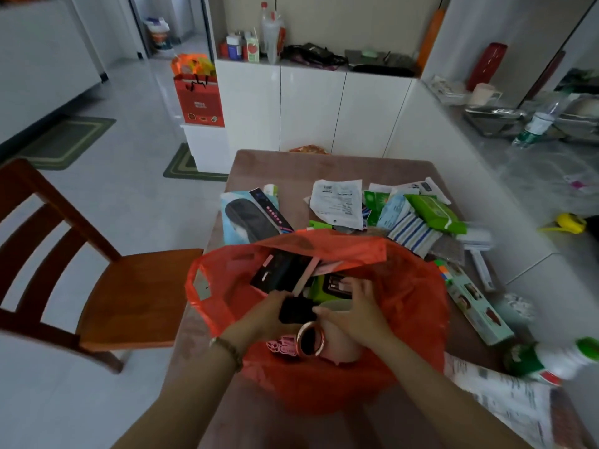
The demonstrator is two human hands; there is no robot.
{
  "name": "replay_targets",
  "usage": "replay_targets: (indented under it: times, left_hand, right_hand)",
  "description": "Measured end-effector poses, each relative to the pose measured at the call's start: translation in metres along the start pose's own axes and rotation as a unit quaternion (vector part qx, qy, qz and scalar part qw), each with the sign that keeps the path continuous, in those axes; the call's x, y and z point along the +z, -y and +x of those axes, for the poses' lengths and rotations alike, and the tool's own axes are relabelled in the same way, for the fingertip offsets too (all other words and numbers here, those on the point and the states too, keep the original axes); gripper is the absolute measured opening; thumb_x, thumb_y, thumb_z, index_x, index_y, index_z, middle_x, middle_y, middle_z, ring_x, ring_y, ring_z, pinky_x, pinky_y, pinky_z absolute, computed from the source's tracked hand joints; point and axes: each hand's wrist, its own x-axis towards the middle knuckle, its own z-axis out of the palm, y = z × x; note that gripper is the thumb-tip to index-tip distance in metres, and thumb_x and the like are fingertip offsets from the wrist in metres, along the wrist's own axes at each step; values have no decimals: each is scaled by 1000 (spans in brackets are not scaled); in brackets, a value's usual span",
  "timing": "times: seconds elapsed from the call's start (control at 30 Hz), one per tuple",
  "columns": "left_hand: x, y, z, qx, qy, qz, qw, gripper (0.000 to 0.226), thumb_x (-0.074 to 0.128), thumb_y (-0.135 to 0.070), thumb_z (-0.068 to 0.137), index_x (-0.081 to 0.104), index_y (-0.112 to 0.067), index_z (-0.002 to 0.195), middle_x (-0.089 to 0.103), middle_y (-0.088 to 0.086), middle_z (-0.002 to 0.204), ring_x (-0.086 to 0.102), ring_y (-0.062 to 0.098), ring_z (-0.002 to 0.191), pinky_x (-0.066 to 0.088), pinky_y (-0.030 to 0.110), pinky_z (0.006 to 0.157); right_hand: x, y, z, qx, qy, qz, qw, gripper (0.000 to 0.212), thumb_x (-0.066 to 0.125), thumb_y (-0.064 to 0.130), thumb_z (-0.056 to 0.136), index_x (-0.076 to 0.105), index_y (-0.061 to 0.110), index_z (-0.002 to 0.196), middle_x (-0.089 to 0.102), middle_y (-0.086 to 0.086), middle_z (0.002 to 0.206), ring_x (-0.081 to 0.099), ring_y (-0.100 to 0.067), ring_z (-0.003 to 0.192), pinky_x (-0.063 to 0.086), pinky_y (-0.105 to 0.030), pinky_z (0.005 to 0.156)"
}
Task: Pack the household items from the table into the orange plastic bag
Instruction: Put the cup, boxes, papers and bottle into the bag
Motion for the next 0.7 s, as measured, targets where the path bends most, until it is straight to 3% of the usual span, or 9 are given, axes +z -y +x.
replay_targets:
  times: [0.07,0.13,0.23,0.3,0.4,0.53,0.6,0.67,0.7]
  left_hand:
    - [6,5,-5,10,29,13,999,63,66,-36,84,41,-14,138,50,6,137,50,22,124,42,31,102]
    - [1,6,-10,7,14,25,1000,59,61,-38,88,41,-15,139,52,7,137,53,22,121,43,30,100]
    - [-35,-4,-22,26,-66,-64,995,52,54,-37,92,43,-14,137,57,7,129,57,17,105,46,25,86]
    - [-70,-15,-35,79,-116,-165,976,40,50,-32,94,51,-13,130,64,5,115,63,19,97,52,21,77]
    - [-116,-11,-46,119,-239,-212,940,27,47,-30,96,60,-14,114,69,2,97,67,12,85,55,17,72]
    - [-142,34,-32,8,-312,-256,915,38,42,-40,96,54,-12,119,62,8,114,60,23,97,53,35,83]
    - [-143,53,-21,-42,-284,-268,920,40,38,-41,97,54,-9,116,60,8,112,59,19,91,52,25,68]
    - [-141,66,-9,-68,-248,-273,927,35,35,-39,99,57,-12,99,61,4,99,61,9,74,49,17,51]
    - [-140,71,-2,-83,-232,-273,930,36,35,-41,98,57,-13,103,60,5,103,62,6,74,50,18,53]
  right_hand:
    - [7,-4,-4,-52,-30,8,998,72,75,56,64,52,19,121,33,7,115,42,-17,122,36,-26,104]
    - [9,-4,-9,-75,-9,-9,997,64,73,51,71,53,19,122,33,8,116,37,-13,122,29,-21,102]
    - [6,0,-12,-80,45,17,996,56,66,49,79,50,22,126,32,9,120,32,-11,126,26,-23,102]
    - [1,9,-11,-115,38,55,991,42,64,44,83,52,27,121,38,8,122,37,-10,123,31,-26,104]
    - [-11,43,-2,-176,8,124,977,24,62,37,86,57,27,108,53,3,115,52,2,105,42,-23,89]
    - [-19,100,30,-150,41,220,963,23,60,47,84,60,33,103,62,10,112,60,-6,104,51,-29,87]
    - [-15,122,54,-130,45,225,965,25,59,45,86,59,30,106,60,17,106,58,-6,106,46,-20,84]
    - [-9,139,80,-100,48,228,967,38,60,43,86,56,21,117,55,18,106,53,-6,107,40,-15,81]
    - [-3,142,96,-78,54,229,969,47,61,45,86,53,18,124,53,14,112,50,-8,109,39,-17,84]
